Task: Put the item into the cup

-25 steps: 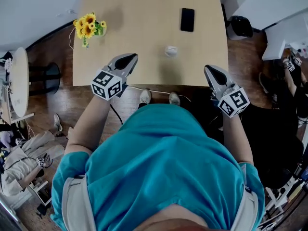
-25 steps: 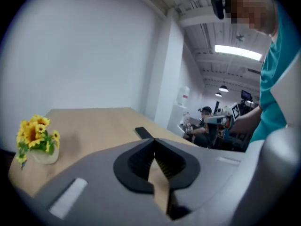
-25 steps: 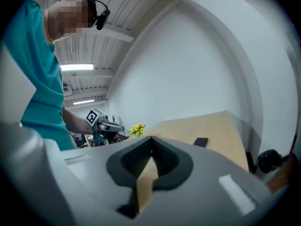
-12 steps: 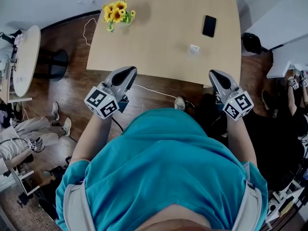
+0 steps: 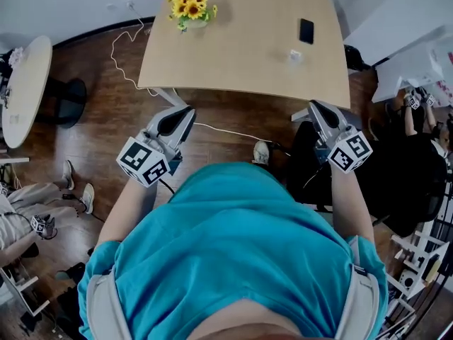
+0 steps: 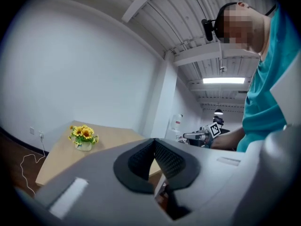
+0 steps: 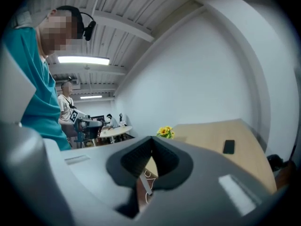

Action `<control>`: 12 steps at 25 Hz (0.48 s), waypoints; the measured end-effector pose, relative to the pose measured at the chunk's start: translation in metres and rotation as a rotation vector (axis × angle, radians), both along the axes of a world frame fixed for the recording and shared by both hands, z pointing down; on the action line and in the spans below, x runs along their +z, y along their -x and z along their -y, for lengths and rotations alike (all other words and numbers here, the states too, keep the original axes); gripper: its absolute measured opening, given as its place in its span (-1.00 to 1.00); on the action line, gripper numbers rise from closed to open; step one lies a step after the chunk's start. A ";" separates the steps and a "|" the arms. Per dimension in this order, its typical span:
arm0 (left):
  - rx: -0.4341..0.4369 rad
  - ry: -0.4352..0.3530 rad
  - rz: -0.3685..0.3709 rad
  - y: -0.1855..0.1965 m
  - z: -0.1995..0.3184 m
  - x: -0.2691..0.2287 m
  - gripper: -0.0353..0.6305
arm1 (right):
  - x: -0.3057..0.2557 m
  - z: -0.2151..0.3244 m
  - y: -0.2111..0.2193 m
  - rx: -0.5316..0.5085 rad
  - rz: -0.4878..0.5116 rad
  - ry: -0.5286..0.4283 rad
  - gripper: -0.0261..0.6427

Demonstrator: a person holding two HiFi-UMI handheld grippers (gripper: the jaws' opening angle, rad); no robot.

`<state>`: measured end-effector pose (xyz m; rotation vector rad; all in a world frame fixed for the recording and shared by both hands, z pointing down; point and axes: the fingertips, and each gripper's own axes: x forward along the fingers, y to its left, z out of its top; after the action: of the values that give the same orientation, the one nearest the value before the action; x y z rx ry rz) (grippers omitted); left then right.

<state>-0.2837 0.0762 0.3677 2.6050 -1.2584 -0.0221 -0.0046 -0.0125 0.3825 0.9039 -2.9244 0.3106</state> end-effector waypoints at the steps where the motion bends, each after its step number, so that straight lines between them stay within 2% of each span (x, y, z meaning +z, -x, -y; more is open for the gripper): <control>1: -0.002 -0.001 -0.004 0.003 -0.009 -0.002 -0.89 | -0.005 -0.012 0.002 0.004 0.002 -0.005 -0.92; 7: -0.005 -0.023 -0.015 -0.017 -0.052 -0.013 -0.89 | -0.026 -0.075 -0.016 0.011 0.027 -0.038 -0.92; 12: -0.033 -0.041 -0.018 -0.069 -0.075 -0.013 -0.89 | -0.032 -0.113 -0.059 -0.033 0.038 -0.059 -0.92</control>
<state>-0.2143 0.1515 0.3547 2.6117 -1.3084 -0.0781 0.0541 0.1006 0.3500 0.8649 -2.9949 0.2430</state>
